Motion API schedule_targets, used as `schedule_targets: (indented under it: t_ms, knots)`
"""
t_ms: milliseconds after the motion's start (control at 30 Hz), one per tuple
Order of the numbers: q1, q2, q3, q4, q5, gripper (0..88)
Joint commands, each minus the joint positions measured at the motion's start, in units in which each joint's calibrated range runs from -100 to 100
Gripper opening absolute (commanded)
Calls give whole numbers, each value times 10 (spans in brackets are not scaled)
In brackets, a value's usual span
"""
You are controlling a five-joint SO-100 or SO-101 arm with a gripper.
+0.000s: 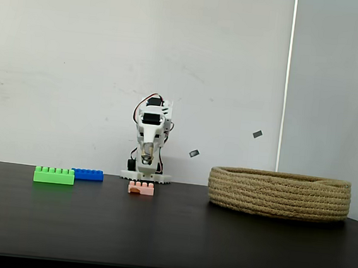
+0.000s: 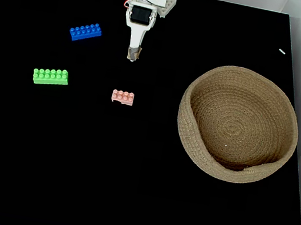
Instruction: Place the lego blocks in the tray
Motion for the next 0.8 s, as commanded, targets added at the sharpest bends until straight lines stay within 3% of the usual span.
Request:
schedule_targets:
  t_ms: [0, 767]
  knots:
    - [22, -6, 7, -3, -24, 2]
    - [22, -6, 8, -3, -22, 2]
